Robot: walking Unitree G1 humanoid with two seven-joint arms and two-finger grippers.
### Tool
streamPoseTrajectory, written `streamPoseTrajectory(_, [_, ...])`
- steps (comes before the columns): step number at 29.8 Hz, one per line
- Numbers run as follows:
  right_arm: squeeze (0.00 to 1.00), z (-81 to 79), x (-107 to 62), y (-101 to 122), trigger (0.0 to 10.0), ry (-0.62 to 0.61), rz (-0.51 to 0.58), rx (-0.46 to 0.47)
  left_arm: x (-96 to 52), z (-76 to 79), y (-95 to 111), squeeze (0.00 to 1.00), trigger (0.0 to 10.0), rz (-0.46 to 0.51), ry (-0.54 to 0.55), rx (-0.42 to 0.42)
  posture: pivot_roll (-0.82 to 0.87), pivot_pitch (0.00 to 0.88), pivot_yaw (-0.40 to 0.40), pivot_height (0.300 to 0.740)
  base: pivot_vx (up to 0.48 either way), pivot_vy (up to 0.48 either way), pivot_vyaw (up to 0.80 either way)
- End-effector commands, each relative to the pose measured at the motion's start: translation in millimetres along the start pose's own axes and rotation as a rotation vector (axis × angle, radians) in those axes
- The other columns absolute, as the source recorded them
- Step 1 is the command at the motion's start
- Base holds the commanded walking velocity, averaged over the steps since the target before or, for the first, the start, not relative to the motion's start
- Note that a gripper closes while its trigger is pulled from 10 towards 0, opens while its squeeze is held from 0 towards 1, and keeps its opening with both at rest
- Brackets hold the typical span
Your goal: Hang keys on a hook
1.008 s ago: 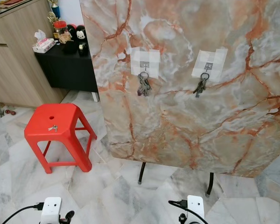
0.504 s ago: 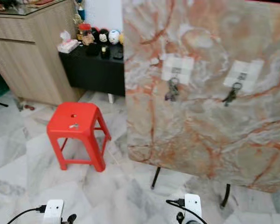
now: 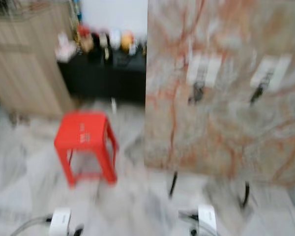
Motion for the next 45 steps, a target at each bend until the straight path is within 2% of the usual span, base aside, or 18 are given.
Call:
streamPoseTrajectory(1, [0.0,-6.0,0.5,4.2,10.0,0.014,0.013,-0.001,-1.1,-6.3,-5.0,0.0,10.0,-0.021,0.009,0.025,-0.02,0.0,-0.029,0.74,0.0,0.48,0.0])
streamPoseTrajectory(11, [0.0,-2.5,0.1,0.0,10.0,0.0,-0.002,-0.029,-0.8,-8.9,-4.0,0.0,10.0,-0.021,0.017,0.029,0.0,0.0,-0.032,0.74,0.0,0.48,0.0])
streamPoseTrajectory(19, [0.0,-6.0,0.2,-0.6,10.0,0.018,-0.006,-0.065,-0.9,-9.5,-4.6,0.0,10.0,-0.024,0.019,0.021,0.0,0.0,-0.036,0.74,0.0,0.48,0.0])
streamPoseTrajectory(34, [0.0,-5.8,0.1,-2.0,10.0,0.02,-0.013,-0.081,-0.7,-9.5,-4.2,0.0,10.0,-0.023,0.022,0.013,0.0,0.023,-0.042,0.74,0.0,0.48,0.0])
streamPoseTrajectory(45, [0.0,-7.5,0.2,-1.5,10.0,0.028,-0.013,-0.089,-0.7,-9.5,-3.1,0.0,10.0,-0.014,0.02,0.007,0.0,0.036,-0.043,0.74,0.0,0.098,0.0])
Point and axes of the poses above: a point about 5 cm out from each wrist's last joint towards the gripper, its own x axis pointing out of the wrist towards the gripper, its own y axis along the axis of the wrist's last joint, z = x × y, the point moved 3 cm from there along x, pointing out of the wrist towards the gripper, and after that the axes turned 5 degrees about x, right-handed, at the moved point
